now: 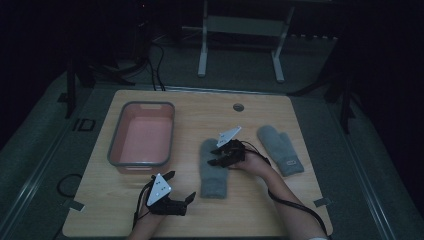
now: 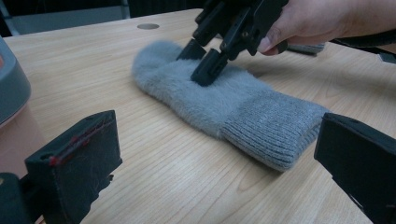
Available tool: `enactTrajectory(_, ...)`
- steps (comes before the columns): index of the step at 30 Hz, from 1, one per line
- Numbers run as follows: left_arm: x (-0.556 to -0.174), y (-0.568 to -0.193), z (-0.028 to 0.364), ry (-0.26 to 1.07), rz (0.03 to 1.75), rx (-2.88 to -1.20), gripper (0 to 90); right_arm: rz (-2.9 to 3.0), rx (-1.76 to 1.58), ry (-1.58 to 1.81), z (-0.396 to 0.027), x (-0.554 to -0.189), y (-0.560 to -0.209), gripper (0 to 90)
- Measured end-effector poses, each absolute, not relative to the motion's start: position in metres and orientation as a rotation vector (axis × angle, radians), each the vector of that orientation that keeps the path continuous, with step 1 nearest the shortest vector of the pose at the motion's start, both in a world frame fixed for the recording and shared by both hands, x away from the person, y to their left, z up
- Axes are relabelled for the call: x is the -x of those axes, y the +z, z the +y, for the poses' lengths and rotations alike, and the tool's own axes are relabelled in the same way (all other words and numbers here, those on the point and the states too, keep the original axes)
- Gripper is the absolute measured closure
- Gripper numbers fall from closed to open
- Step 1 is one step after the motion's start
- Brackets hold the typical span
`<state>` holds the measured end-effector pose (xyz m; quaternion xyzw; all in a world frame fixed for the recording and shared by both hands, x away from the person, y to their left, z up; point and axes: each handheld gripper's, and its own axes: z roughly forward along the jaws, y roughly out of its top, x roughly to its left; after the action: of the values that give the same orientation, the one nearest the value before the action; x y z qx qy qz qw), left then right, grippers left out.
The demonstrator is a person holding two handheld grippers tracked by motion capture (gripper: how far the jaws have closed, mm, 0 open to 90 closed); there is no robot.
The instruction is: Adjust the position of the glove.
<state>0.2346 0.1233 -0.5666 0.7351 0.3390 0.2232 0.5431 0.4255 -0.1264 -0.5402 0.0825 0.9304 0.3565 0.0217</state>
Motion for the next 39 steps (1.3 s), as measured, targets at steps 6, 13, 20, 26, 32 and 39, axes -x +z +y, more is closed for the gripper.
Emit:
enactTrajectory(6,-0.235,-0.566,0.124,0.526,0.807,-1.744,0.7,2.831,-0.271,1.099,-0.134,-0.423,-0.532,38.3)
enactTrajectory(13,-0.234,-0.566,0.123,0.525,0.808,-1.744,0.7,2.763,-0.405,1.157,-0.159,-0.418,-0.509,31.7)
enactTrajectory(20,-0.235,-0.567,0.123,0.526,0.811,-1.747,0.7,2.597,-0.587,1.174,-0.214,-0.406,-0.48,32.7)
enactTrajectory(26,-0.235,-0.567,0.123,0.527,0.816,-1.746,0.7,2.504,-0.736,1.142,-0.259,-0.407,-0.472,35.0)
enactTrajectory(32,-0.236,-0.567,0.123,0.524,0.822,-1.743,0.7,2.395,-0.859,1.129,-0.3,-0.413,-0.475,42.4)
enactTrajectory(39,-0.236,-0.568,0.124,0.525,0.823,-1.744,0.7,2.327,-0.966,1.074,-0.329,-0.422,-0.496,46.2)
